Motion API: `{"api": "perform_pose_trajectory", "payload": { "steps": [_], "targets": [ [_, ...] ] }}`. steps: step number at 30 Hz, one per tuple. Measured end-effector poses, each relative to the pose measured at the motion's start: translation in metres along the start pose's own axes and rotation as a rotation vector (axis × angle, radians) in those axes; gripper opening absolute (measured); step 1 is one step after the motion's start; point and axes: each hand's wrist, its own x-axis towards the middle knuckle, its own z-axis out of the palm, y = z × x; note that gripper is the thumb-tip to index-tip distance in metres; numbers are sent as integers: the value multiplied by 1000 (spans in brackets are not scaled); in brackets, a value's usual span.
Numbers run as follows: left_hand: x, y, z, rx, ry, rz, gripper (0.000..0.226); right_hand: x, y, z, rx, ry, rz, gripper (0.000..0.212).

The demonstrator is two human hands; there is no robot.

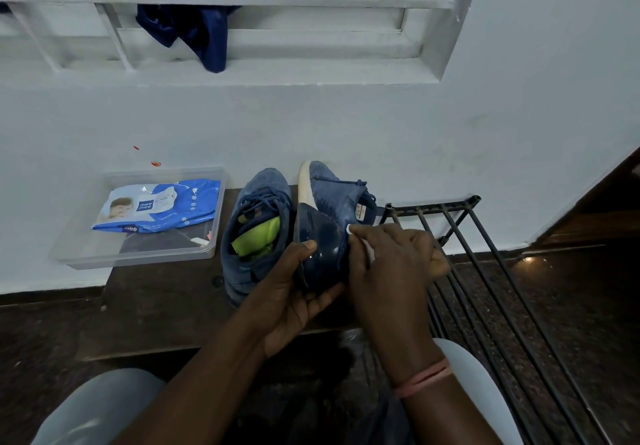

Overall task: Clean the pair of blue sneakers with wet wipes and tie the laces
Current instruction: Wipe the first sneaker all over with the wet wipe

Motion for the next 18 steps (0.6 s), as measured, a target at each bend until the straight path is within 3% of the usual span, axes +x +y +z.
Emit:
{"api": "perform_pose_trajectory", "payload": {
  "steps": [9,15,18],
  "targets": [
    [2,3,-2,-10,13,-7,59,-8,-8,-15,-132,-51,38,11],
    [2,1,3,-16,12,-18,62,7,0,-17,-166,22,87,12],
    [0,2,1,-44,-6,-9,64,-9,-7,-16,-164,-6,26,8]
  ]
}}
